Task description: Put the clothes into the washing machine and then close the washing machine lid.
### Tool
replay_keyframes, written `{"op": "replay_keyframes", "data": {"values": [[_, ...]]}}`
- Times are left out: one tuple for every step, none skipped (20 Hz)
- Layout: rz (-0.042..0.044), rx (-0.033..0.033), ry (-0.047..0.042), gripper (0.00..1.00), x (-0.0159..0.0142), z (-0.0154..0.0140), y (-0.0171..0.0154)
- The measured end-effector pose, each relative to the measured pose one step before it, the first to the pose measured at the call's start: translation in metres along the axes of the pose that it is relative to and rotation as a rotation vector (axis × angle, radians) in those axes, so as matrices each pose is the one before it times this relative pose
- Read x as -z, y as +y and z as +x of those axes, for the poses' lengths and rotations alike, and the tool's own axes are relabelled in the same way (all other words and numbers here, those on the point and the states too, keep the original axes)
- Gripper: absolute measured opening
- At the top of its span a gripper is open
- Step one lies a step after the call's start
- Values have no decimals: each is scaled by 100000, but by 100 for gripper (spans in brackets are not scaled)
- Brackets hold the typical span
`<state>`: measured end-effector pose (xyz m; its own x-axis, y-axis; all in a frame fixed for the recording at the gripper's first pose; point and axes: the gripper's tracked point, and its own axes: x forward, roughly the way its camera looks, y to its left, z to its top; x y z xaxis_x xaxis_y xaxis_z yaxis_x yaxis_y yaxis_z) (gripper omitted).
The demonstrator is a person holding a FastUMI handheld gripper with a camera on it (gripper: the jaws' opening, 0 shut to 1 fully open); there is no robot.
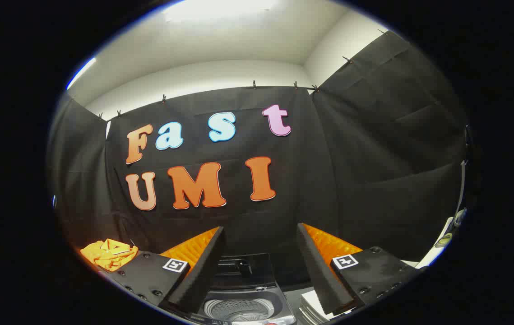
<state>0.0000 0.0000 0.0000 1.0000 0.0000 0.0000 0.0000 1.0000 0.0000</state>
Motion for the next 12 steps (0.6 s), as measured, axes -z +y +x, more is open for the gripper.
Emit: {"op": "replay_keyframes", "data": {"values": [[62,-33,-75,100,-17,110,-19],[7,58,27,100,-42,14,12],[-67,18,-136,100,-49,6,-10],[-210,129,-240,100,-88,23,29],[-196,128,-214,100,-21,49,-80],[-156,71,-159,100,-14,67,30],[-173,-7,-45,100,26,71,101],[-80,24,152,100,67,24,30],[23,-81,229,100,50,0,6],[67,-35,251,100,75,45,75],[39,-87,230,100,168,-7,25],[5,14,227,100,103,43,46]]}}
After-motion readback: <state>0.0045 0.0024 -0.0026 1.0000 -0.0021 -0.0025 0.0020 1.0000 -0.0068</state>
